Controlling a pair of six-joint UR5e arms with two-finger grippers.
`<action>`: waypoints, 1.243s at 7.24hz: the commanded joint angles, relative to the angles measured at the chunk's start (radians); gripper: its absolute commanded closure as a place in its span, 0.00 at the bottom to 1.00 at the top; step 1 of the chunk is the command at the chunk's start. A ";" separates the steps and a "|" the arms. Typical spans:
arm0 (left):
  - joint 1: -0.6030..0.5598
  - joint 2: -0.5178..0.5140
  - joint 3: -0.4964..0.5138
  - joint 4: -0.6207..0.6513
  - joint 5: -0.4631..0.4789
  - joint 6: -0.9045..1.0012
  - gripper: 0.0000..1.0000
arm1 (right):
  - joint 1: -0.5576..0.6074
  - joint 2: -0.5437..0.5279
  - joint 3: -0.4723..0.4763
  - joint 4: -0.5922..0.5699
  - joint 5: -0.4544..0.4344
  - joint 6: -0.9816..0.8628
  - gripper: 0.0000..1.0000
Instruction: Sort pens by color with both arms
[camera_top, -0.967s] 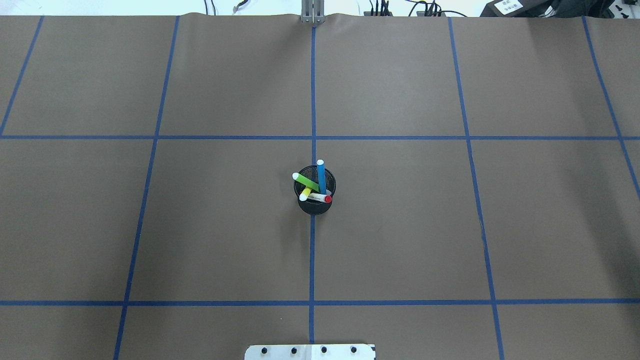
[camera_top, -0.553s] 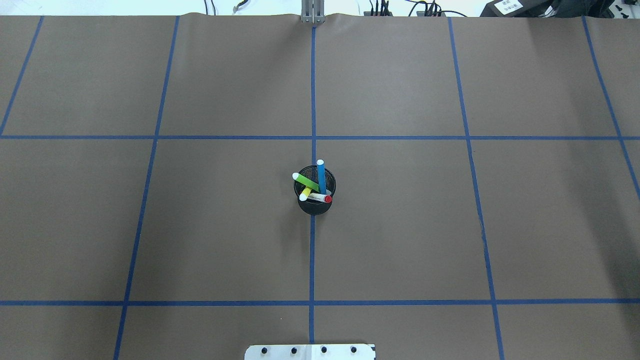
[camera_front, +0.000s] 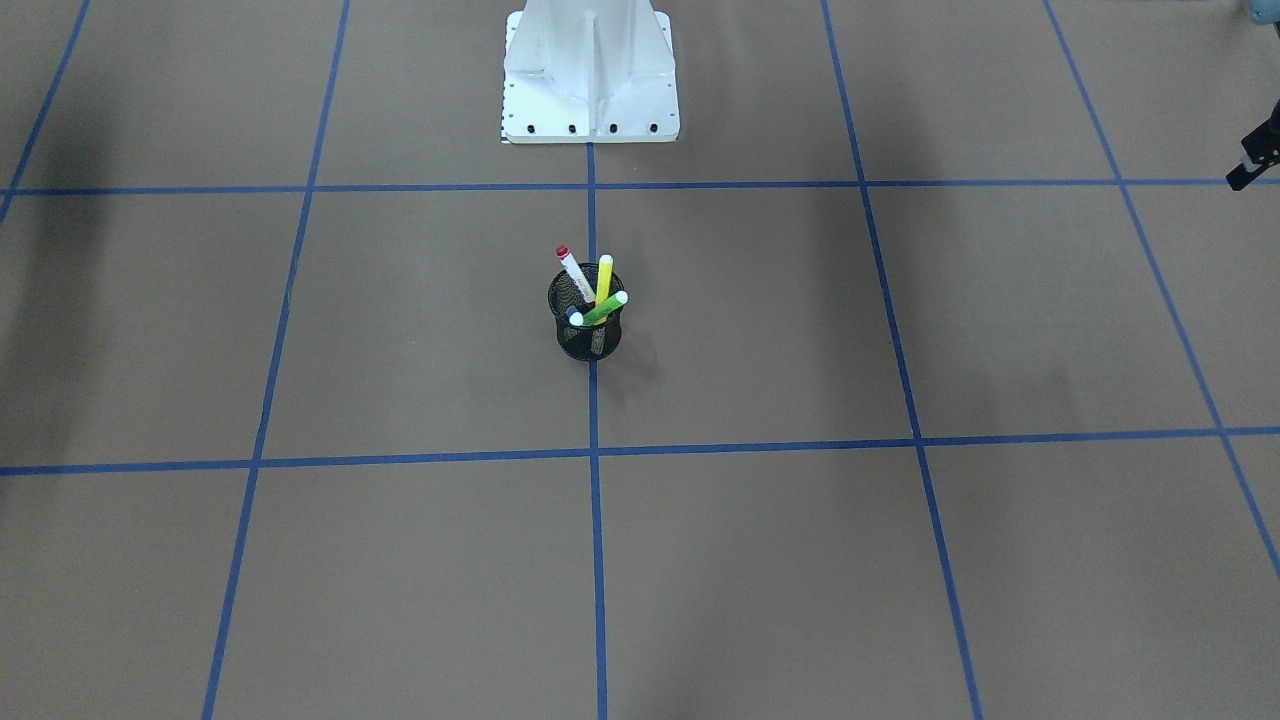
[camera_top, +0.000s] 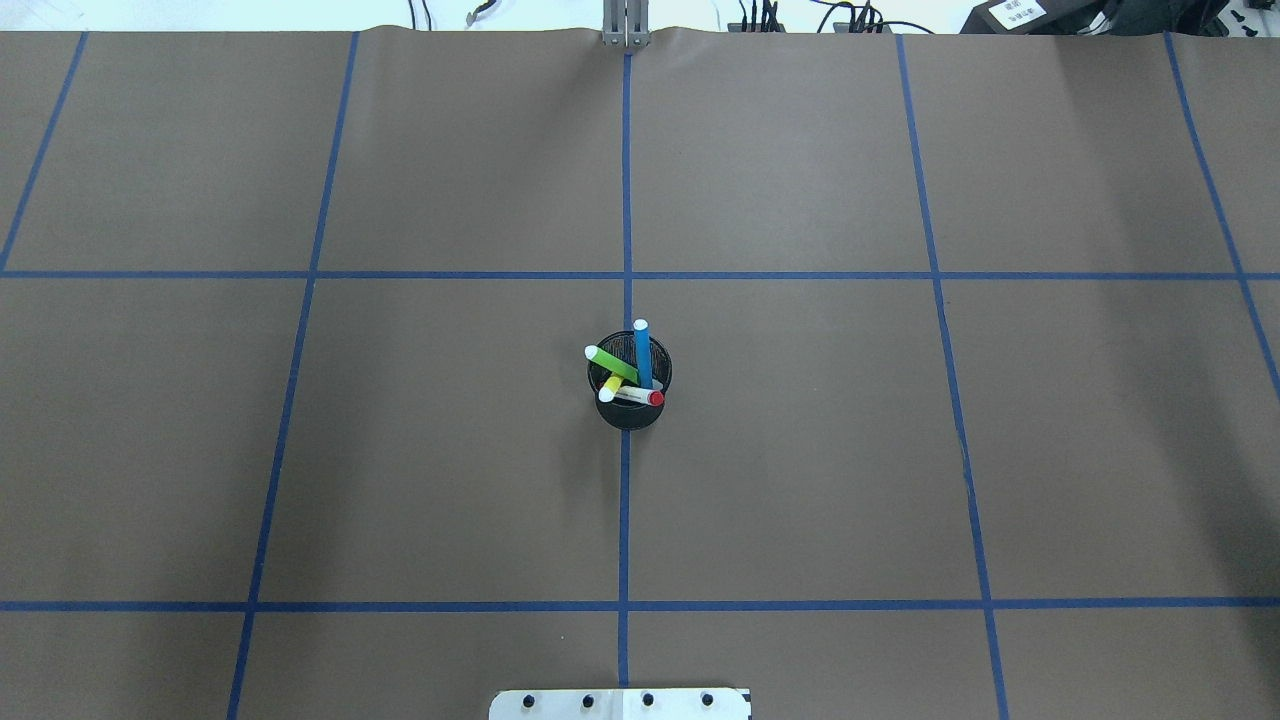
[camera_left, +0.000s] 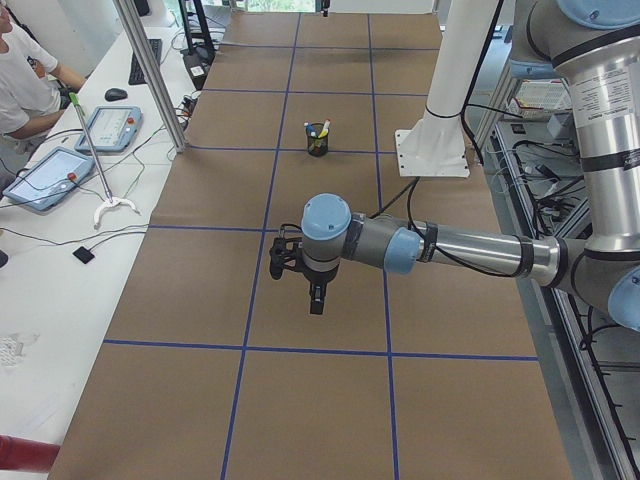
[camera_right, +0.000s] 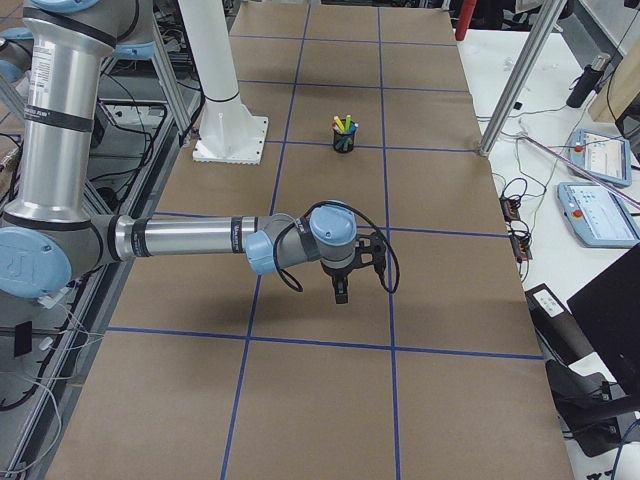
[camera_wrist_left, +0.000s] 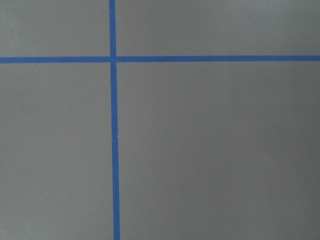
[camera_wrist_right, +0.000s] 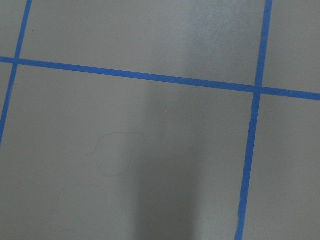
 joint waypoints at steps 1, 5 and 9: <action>0.003 0.004 -0.003 -0.006 -0.003 0.001 0.00 | -0.193 0.155 0.065 0.069 -0.039 0.531 0.02; 0.003 0.004 0.003 -0.037 -0.002 -0.001 0.00 | -0.585 0.551 0.118 -0.147 -0.350 1.044 0.04; 0.003 0.002 0.017 -0.035 -0.005 -0.001 0.00 | -0.811 0.924 -0.028 -0.497 -0.595 0.970 0.14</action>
